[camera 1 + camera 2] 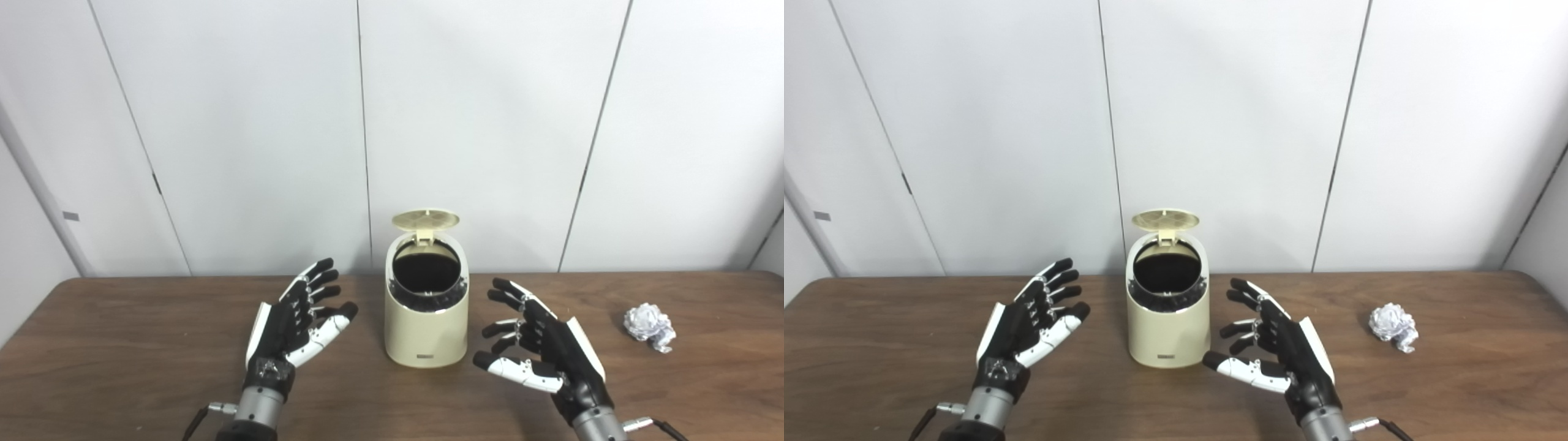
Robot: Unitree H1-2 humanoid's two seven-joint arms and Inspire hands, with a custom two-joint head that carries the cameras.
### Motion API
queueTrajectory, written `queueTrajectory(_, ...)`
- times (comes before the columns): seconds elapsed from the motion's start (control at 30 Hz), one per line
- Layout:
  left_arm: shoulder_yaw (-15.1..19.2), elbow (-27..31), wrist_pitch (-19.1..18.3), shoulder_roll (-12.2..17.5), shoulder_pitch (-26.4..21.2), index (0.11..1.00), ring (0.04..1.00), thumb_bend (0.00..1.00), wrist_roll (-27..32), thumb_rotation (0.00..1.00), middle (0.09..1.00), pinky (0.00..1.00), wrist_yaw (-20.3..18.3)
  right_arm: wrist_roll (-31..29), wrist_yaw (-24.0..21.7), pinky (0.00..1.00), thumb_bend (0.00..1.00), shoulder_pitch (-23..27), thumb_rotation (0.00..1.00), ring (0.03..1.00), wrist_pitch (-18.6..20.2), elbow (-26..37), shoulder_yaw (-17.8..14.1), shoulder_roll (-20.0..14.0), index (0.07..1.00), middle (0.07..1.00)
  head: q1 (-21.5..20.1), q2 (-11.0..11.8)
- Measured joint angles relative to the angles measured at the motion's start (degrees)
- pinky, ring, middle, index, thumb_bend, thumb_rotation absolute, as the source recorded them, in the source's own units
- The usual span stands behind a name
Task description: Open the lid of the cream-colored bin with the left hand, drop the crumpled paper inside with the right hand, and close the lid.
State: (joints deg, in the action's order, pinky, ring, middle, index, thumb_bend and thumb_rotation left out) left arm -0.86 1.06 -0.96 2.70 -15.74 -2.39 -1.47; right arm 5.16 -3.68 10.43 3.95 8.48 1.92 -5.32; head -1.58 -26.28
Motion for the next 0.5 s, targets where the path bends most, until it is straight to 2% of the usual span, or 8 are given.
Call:
queueTrajectory(0.13, 0.00, -1.40, 0.01, 0.04, 1.37, 0.916, 0.843, 0.72, 1.21, 0.27, 0.886, 0.75, -1.40, -0.26, -0.08, 0.47, 0.68, 0.00, 0.25, 0.601, 0.03, 0.21, -0.47, -0.27, 0.844, 0.829, -0.71, 0.18)
queueTrajectory(0.23, 0.04, -1.88, 0.16, 0.11, 2.29, 0.914, 0.845, 0.71, 2.20, 0.21, 0.883, 0.73, -2.28, -0.26, -0.02, 0.47, 0.71, 0.00, 0.25, 0.603, 0.01, 0.23, -0.93, -0.34, 0.841, 0.834, -2.02, 0.09)
queueTrajectory(0.3, 0.00, -2.78, 1.09, 0.26, 2.45, 0.913, 0.841, 0.70, 2.44, 0.18, 0.881, 0.71, -2.75, -0.16, 0.06, 0.52, 0.69, -0.01, 0.20, 0.602, 0.31, 0.72, -1.36, -0.38, 0.834, 0.830, -3.51, 0.09)
queueTrajectory(0.37, -0.09, -3.43, 1.87, 0.78, 2.47, 0.912, 0.839, 0.69, 2.44, 0.15, 0.882, 0.70, -3.44, 0.25, 0.08, 0.53, 0.68, 0.13, 0.16, 0.585, 0.78, 2.10, -1.53, -0.71, 0.831, 0.818, -4.92, 0.44)
queueTrajectory(0.43, -0.10, -3.78, 2.49, 1.23, 2.39, 0.910, 0.838, 0.69, 2.46, 0.14, 0.879, 0.70, -3.85, 1.20, 0.03, 0.54, 0.67, 0.57, 0.10, 0.572, 2.48, 3.68, -1.57, -1.46, 0.829, 0.803, -5.97, 0.70)
queueTrajectory(0.47, -0.05, -4.02, 2.76, 1.38, 2.36, 0.910, 0.837, 0.69, 2.46, 0.13, 0.878, 0.69, -3.89, 1.97, -0.23, 0.55, 0.68, 1.03, 0.10, 0.577, 4.20, 4.76, -1.51, -2.07, 0.833, 0.801, -5.98, 0.70)
queueTrajectory(0.5, -0.03, -4.44, 3.16, 1.49, 2.33, 0.911, 0.838, 0.69, 2.46, 0.13, 0.878, 0.69, -3.92, 2.71, -0.90, 0.55, 0.69, 1.59, 0.11, 0.584, 6.38, 5.97, -1.38, -2.85, 0.834, 0.798, -7.72, 1.14)
